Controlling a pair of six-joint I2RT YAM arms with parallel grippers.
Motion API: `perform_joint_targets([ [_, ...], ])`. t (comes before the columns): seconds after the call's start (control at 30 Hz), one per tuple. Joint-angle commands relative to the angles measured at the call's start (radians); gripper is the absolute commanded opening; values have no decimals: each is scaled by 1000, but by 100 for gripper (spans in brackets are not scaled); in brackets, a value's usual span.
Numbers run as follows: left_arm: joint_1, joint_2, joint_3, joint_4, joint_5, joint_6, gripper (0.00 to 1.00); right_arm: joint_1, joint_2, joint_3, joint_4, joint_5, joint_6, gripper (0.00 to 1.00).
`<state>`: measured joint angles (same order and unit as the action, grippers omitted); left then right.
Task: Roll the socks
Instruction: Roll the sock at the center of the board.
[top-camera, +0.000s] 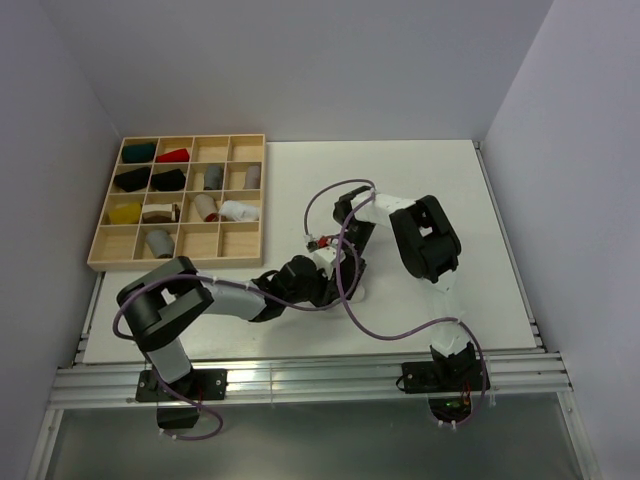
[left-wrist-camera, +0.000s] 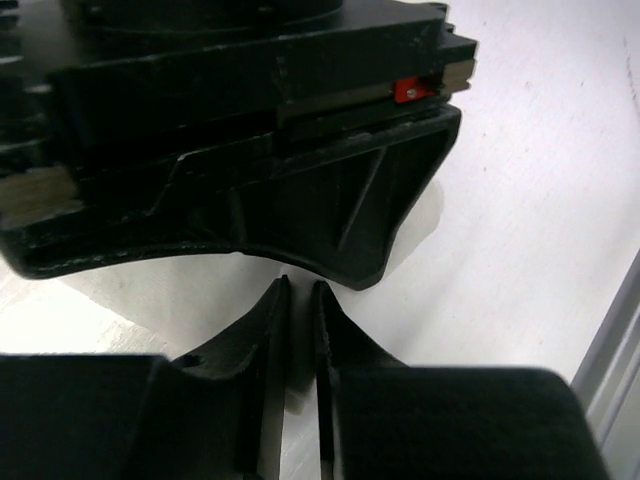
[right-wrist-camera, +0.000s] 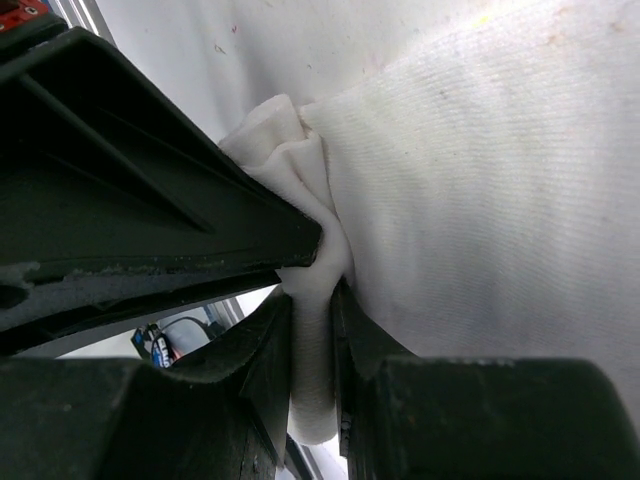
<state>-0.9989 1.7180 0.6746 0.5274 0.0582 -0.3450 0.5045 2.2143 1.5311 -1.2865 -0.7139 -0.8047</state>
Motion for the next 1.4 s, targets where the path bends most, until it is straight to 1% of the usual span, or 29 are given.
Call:
perform_joint_targets([
  [0.0,17,52,-32,-23,40,-77,7,2,-36,-8,64,2,-1,20],
  [0.1,52,55,-55,-6,95,-117,0,-9,-64,-14,88,1,10,26],
  [0.27,115,84,-73,-1,190,-175,0,-41,-108,-6,110,-16,25,34],
  [0.3,135,94,-78,8,228,-183,0,-47,-128,-8,121,-19,25,38],
  [0.4,175,107,-104,54,297,-216,0,-70,-169,-29,162,-19,47,42],
  [0.47,195,120,-112,63,322,-236,0,-87,-211,-43,177,-25,52,43],
  [0.53,220,134,-118,80,376,-258,0,-96,-257,-52,191,-30,53,43],
  [0.63,255,152,-122,112,440,-296,0,-118,-318,-95,249,-24,71,44],
  [0.73,292,181,-119,131,491,-343,0,-129,-428,-166,329,-7,88,45],
  [0.77,302,193,-115,131,529,-357,0,-129,-488,-213,351,-2,88,46],
  [0.87,348,232,-90,99,594,-391,0,-126,-593,-330,478,10,84,49],
  [0.9,352,238,-86,88,598,-397,0,-124,-658,-360,499,13,78,50],
  [0.93,356,239,-72,74,604,-405,0,-123,-689,-418,521,24,65,50],
  [1.03,365,250,-44,25,638,-426,0,-86,-809,-508,630,83,65,55],
  [1.1,367,261,-26,-12,654,-436,0,-48,-869,-584,705,171,67,56],
  [1.17,370,270,-15,-30,670,-436,0,23,-890,-641,763,247,64,57],
  [1.23,370,285,-3,-52,689,-442,0,93,-906,-689,803,287,62,58],
  [1.3,375,296,2,-58,704,-446,0,135,-907,-713,860,339,53,59],
  [1.37,381,304,5,-58,718,-454,0,173,-897,-733,889,352,41,61],
])
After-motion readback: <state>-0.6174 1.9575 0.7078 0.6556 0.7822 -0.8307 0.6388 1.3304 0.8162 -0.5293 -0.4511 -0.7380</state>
